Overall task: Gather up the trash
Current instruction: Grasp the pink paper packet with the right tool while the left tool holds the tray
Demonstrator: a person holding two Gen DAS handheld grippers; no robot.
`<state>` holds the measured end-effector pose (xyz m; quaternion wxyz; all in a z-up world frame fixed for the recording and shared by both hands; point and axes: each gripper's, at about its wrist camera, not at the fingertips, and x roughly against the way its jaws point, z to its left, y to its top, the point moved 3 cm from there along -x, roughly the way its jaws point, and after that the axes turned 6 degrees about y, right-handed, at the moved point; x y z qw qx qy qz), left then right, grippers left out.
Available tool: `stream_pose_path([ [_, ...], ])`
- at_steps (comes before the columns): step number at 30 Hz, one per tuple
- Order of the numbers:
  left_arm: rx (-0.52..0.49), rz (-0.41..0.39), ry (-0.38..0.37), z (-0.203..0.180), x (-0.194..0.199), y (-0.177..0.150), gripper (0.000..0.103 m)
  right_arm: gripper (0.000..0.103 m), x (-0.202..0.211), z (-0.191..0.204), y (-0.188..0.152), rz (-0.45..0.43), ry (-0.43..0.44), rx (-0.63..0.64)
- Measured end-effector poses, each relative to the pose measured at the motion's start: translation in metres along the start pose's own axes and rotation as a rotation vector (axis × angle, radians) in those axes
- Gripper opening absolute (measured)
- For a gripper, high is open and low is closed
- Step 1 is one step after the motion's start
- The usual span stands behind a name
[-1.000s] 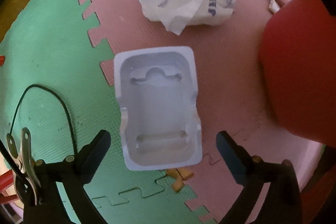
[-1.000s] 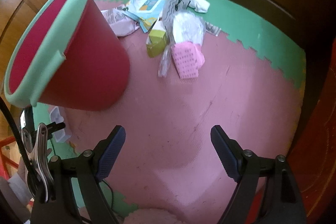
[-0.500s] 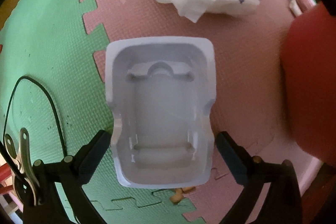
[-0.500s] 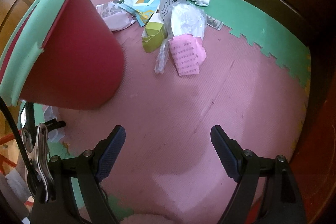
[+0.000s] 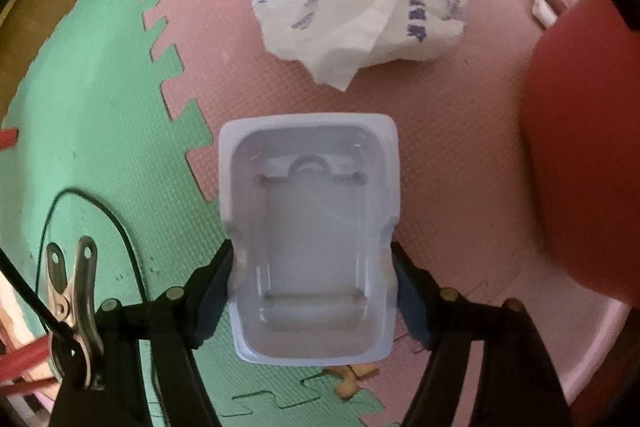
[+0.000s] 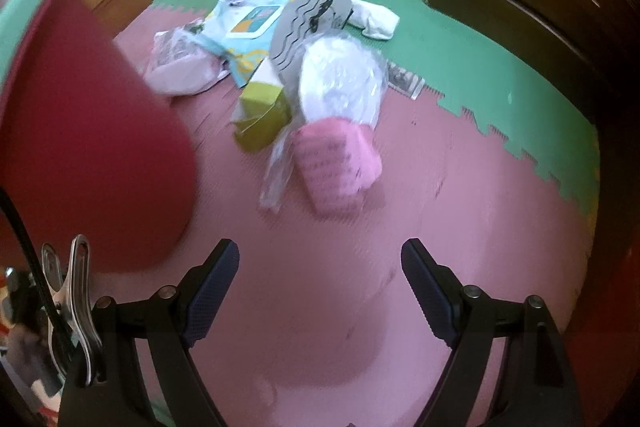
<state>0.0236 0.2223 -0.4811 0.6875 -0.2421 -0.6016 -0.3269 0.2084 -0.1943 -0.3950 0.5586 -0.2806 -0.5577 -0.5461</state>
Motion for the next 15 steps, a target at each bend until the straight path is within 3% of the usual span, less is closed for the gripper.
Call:
stream_pose_path([
  [8,0.046,-0.016,0.009,0.015,0.008,-0.029,0.075,0.082,-0.061,-0.019,0.029,0.034,-0.003,-0.043],
  [14,0.072,-0.037,-0.013,0.033,0.044,-0.033,0.075,0.068,-0.083,-0.025,0.043,0.038,-0.015,-0.061],
  [15,0.078,-0.041,-0.020,0.033,0.047,-0.033,0.075,0.062,-0.085,-0.025,0.044,0.041,-0.015,-0.059],
])
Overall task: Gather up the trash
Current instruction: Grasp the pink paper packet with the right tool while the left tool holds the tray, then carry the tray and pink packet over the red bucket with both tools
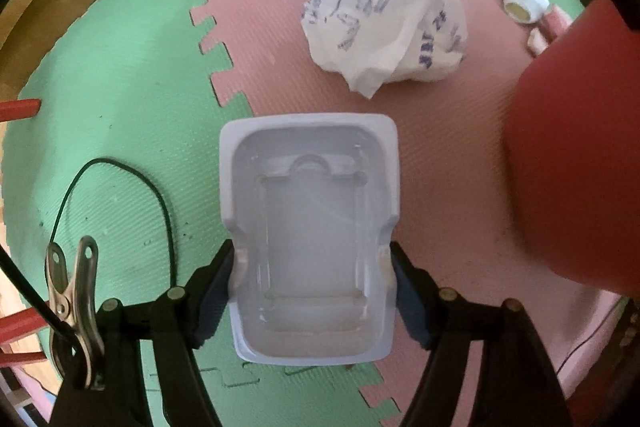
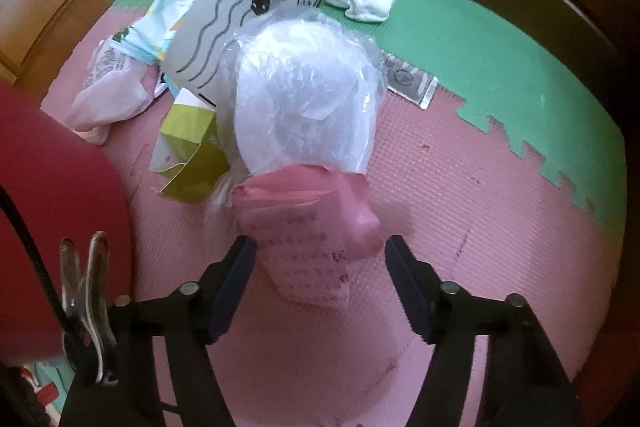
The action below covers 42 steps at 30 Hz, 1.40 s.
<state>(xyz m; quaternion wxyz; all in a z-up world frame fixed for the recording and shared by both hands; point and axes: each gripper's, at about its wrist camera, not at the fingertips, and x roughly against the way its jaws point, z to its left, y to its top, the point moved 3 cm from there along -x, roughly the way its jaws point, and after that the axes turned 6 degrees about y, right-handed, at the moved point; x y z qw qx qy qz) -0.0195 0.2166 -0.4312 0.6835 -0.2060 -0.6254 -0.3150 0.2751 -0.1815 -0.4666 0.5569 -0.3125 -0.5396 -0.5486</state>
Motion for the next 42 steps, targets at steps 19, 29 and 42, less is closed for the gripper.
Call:
stream_pose_path([
  [19,-0.004,-0.131,-0.076,0.004,0.103,0.022,0.075,0.007,0.054,0.010,-0.010,-0.024,0.091,0.031],
  [29,-0.022,-0.175,-0.107,0.005,0.164,0.030,0.075,0.007,0.130,0.017,-0.016,-0.066,0.132,-0.015],
  [42,-0.025,-0.229,-0.206,-0.010,0.255,0.031,0.075,0.007,0.235,0.044,-0.014,-0.124,0.208,0.003],
])
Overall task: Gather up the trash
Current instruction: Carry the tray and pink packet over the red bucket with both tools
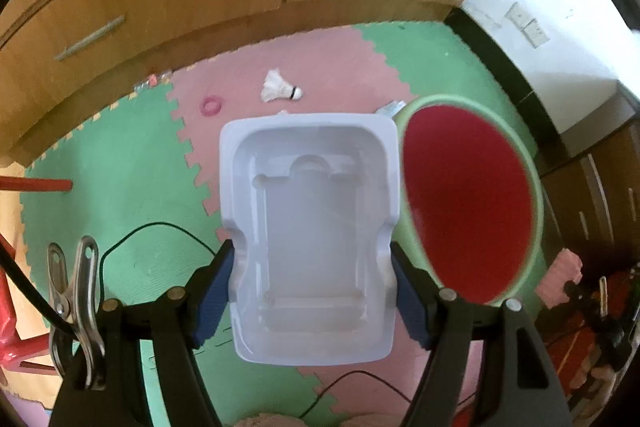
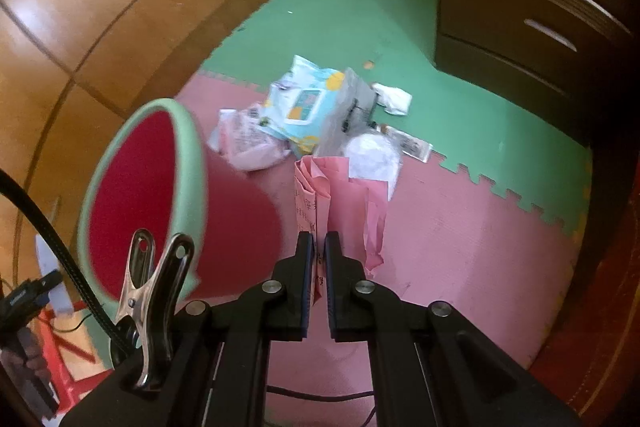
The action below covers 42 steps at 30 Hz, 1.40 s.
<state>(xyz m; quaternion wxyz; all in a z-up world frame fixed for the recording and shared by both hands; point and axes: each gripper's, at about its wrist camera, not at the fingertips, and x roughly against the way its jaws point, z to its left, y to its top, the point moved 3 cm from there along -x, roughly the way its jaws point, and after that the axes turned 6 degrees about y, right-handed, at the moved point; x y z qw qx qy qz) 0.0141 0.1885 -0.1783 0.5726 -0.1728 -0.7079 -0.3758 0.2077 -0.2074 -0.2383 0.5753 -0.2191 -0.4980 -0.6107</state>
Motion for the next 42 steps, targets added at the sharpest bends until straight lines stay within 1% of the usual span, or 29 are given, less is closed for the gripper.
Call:
stream_pose_path([
  [6,0.013,-0.044,-0.030,-0.021,0.041,0.008,0.075,0.007,0.032,0.032,0.005,-0.019,0.085,0.066],
  [10,0.006,-0.075,-0.033,-0.041,0.066,0.013,0.075,0.007,0.051,0.055,0.013,-0.029,0.167,0.116],
  [16,-0.067,-0.087,-0.054,-0.080,0.090,0.023,0.075,0.007,0.073,0.081,0.019,-0.047,0.271,0.189],
  [20,-0.128,-0.089,-0.058,-0.102,0.100,0.028,0.075,0.007,0.076,0.090,0.017,-0.056,0.328,0.149],
  [23,-0.174,-0.093,-0.069,-0.118,0.105,0.034,0.075,0.007,0.079,0.095,0.019,-0.055,0.354,0.130],
  [27,-0.230,-0.086,-0.092,-0.134,0.096,0.040,0.075,0.007,0.085,0.102,0.025,-0.076,0.352,0.145],
  [30,-0.261,-0.046,-0.112,-0.146,0.078,0.044,0.075,0.007,0.083,0.105,0.029,-0.078,0.347,0.131],
  [33,-0.298,-0.003,-0.134,-0.156,0.057,0.045,0.075,0.007,0.078,0.110,0.029,-0.078,0.323,0.126],
  [38,-0.400,0.043,-0.104,-0.166,0.019,0.043,0.076,0.007,0.058,0.117,0.028,-0.056,0.285,0.083],
  [42,-0.425,0.066,-0.099,-0.166,-0.001,0.043,0.076,0.007,0.047,0.126,0.027,-0.035,0.258,0.083],
])
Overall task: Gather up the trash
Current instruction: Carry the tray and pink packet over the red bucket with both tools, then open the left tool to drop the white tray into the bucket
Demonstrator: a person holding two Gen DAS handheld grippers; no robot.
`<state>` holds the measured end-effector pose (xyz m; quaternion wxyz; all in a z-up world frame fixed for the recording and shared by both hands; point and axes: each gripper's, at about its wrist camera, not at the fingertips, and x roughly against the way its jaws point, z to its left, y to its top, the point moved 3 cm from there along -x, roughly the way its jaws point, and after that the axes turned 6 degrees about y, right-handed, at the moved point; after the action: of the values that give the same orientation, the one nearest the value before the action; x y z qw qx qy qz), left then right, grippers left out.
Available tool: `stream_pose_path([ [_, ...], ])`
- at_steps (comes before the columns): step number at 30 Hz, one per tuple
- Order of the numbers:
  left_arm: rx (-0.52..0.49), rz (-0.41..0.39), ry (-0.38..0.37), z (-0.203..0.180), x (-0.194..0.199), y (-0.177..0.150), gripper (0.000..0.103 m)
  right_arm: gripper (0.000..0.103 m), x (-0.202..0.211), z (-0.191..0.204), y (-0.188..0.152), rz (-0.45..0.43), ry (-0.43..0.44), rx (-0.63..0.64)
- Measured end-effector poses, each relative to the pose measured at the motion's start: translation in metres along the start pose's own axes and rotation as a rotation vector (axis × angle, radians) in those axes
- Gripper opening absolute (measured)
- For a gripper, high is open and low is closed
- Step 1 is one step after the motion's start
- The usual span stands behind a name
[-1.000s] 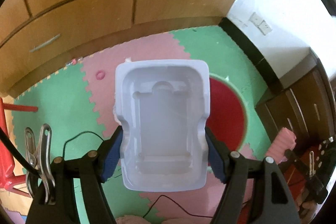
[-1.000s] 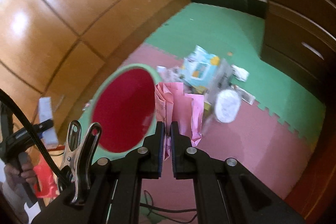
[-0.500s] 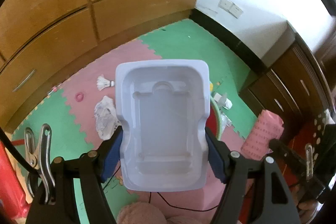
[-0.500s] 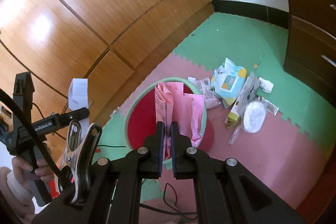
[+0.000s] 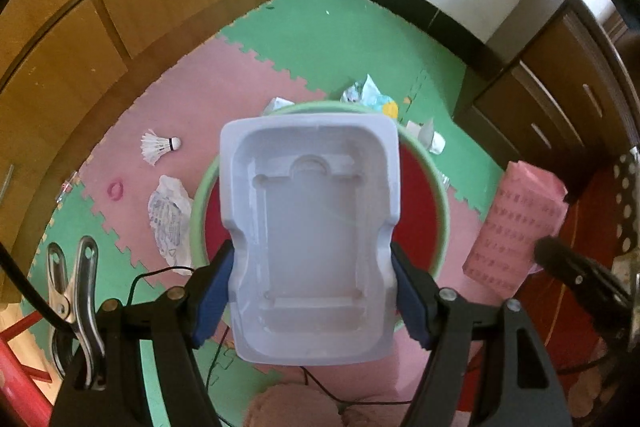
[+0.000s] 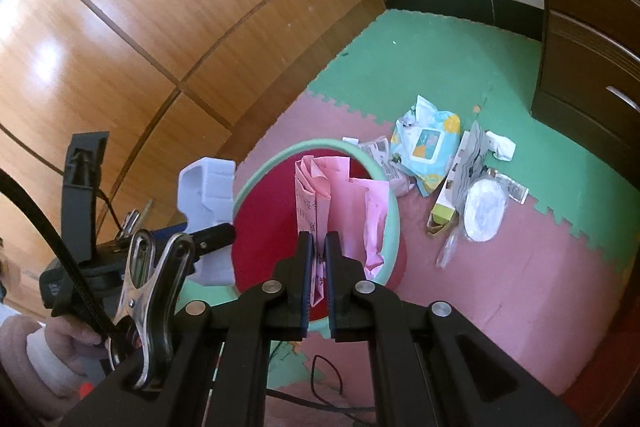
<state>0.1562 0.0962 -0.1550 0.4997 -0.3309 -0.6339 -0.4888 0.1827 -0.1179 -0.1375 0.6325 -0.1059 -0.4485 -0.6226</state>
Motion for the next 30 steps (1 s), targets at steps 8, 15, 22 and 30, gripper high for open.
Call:
stream_pose_path([
  [8,-0.044,0.040,-0.013,0.000,-0.024,-0.006,0.076,0.007,-0.022,0.003,0.002,0.037,-0.035,-0.007],
  [15,-0.062,0.069,-0.041,0.002,-0.033,-0.008,0.077,0.007,-0.032,0.011,0.003,0.058,-0.055,-0.009],
  [22,-0.081,0.089,-0.062,0.003,-0.036,-0.011,0.077,0.007,-0.044,0.018,0.003,0.081,-0.060,-0.003],
  [30,-0.094,0.095,-0.070,0.006,-0.037,-0.012,0.086,0.007,-0.054,0.023,0.002,0.096,-0.066,0.004],
])
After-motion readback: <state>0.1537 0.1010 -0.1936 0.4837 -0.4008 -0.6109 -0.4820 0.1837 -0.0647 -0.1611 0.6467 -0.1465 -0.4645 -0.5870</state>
